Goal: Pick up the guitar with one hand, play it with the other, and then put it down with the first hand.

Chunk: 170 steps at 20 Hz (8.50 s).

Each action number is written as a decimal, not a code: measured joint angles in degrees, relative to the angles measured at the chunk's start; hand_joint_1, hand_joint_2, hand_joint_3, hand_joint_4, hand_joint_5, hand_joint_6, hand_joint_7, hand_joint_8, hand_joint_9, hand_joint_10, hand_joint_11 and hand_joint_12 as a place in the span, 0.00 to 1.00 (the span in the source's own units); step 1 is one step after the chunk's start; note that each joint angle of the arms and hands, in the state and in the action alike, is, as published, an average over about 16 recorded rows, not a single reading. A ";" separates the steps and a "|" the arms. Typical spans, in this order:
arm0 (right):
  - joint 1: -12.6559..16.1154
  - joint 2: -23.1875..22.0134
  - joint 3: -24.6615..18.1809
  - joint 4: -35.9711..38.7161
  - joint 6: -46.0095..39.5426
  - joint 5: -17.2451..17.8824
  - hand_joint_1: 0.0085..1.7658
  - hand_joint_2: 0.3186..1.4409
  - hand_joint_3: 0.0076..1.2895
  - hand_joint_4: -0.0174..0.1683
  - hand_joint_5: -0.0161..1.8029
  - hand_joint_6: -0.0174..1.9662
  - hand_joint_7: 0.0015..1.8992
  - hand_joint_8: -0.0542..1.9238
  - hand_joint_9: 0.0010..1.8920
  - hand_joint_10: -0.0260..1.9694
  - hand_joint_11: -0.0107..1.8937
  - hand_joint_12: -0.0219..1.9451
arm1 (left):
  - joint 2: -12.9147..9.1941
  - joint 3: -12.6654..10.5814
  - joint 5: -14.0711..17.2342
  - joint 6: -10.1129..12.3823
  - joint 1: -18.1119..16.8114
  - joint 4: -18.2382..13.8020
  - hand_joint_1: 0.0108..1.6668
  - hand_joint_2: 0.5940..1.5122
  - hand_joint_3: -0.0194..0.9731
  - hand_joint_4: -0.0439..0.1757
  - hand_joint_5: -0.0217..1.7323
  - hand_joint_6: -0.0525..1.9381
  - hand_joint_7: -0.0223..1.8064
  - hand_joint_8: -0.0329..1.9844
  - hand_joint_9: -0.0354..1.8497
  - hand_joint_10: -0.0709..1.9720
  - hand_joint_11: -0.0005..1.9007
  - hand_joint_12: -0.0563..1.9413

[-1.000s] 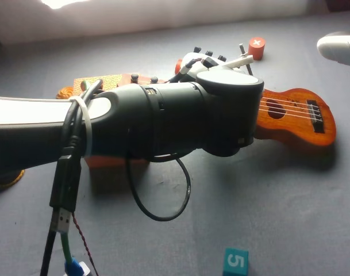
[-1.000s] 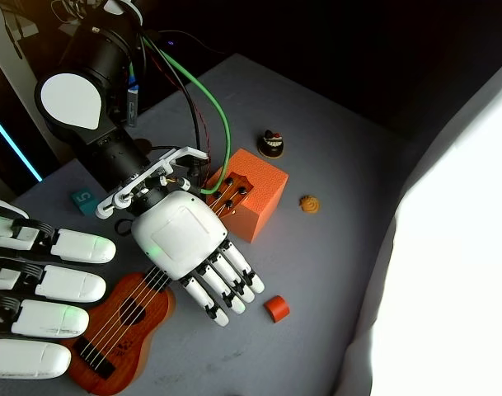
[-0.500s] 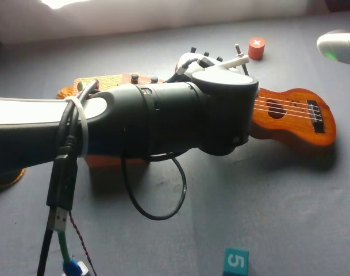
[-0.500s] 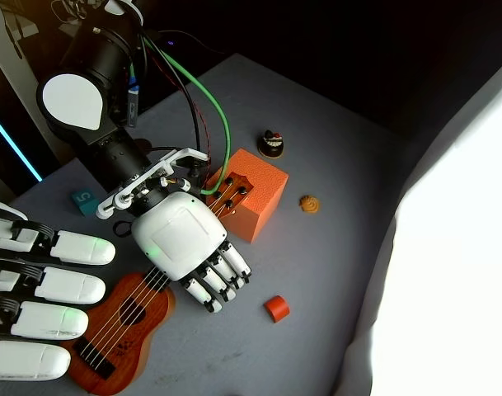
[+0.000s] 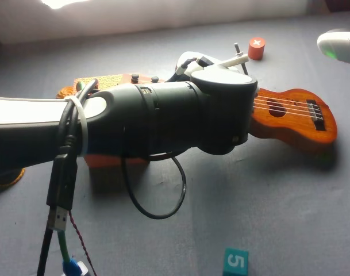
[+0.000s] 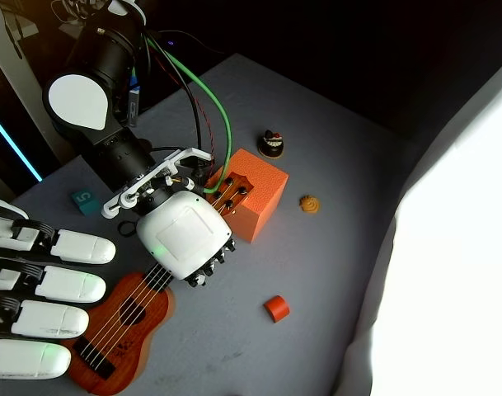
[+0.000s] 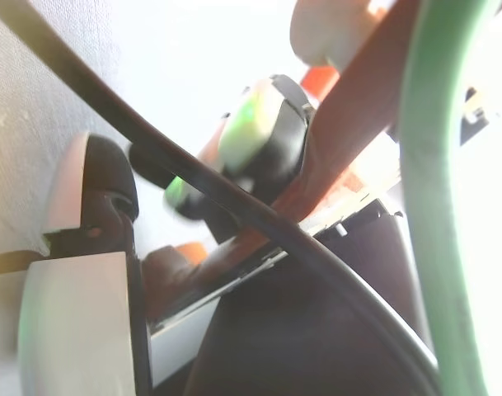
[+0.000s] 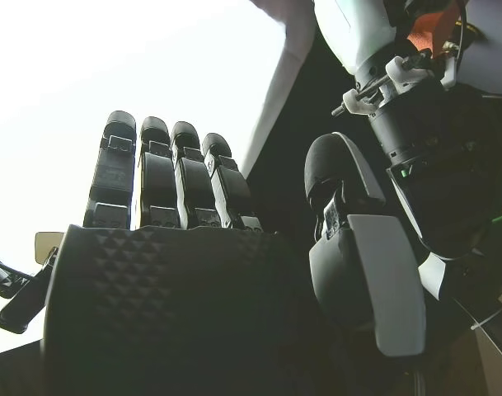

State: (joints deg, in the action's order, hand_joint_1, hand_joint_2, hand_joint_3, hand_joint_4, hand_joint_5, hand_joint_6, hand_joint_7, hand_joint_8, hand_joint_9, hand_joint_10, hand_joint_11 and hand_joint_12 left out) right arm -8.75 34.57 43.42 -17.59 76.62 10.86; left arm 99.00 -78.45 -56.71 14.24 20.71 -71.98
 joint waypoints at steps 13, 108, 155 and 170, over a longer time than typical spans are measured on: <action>-0.18 -0.11 0.00 -0.01 0.25 0.66 0.20 0.92 0.01 0.14 0.02 0.02 0.01 0.03 0.01 0.02 0.02 0.01 | -2.22 2.17 2.63 0.01 -1.20 2.52 0.87 0.54 0.01 0.22 0.72 0.98 0.73 0.99 0.78 0.98 0.78 0.98; 9.29 -2.91 -6.52 -7.71 3.66 -35.64 0.15 0.96 0.01 0.06 0.10 0.04 0.03 0.02 0.01 0.02 0.02 0.01 | -25.29 25.29 12.24 -9.66 -13.72 18.99 0.85 0.55 0.00 0.18 0.67 0.95 0.69 0.99 0.73 0.97 0.75 0.98; 6.23 -4.15 -7.91 10.16 7.74 -16.95 0.18 0.94 0.01 0.14 0.06 0.04 0.02 0.03 0.01 0.02 0.02 0.01 | -20.97 29.81 -0.39 30.79 4.45 -12.22 0.86 0.55 0.00 0.18 0.69 0.98 0.70 0.99 0.74 0.97 0.75 0.98; 6.23 -4.15 -7.96 10.16 7.68 -17.10 0.17 0.94 0.01 0.14 0.07 0.05 0.02 0.03 0.01 0.02 0.02 0.01 | -18.05 27.59 -0.57 32.58 10.09 -15.61 0.70 0.54 0.00 0.19 0.65 0.97 0.69 0.98 0.72 0.97 0.72 0.98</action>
State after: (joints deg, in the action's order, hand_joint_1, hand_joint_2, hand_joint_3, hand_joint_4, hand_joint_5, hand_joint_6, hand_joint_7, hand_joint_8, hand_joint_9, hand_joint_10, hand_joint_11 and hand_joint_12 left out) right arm -2.52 30.42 35.46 -7.42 84.30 -6.24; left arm 80.95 -50.86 -57.28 46.83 30.80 -87.58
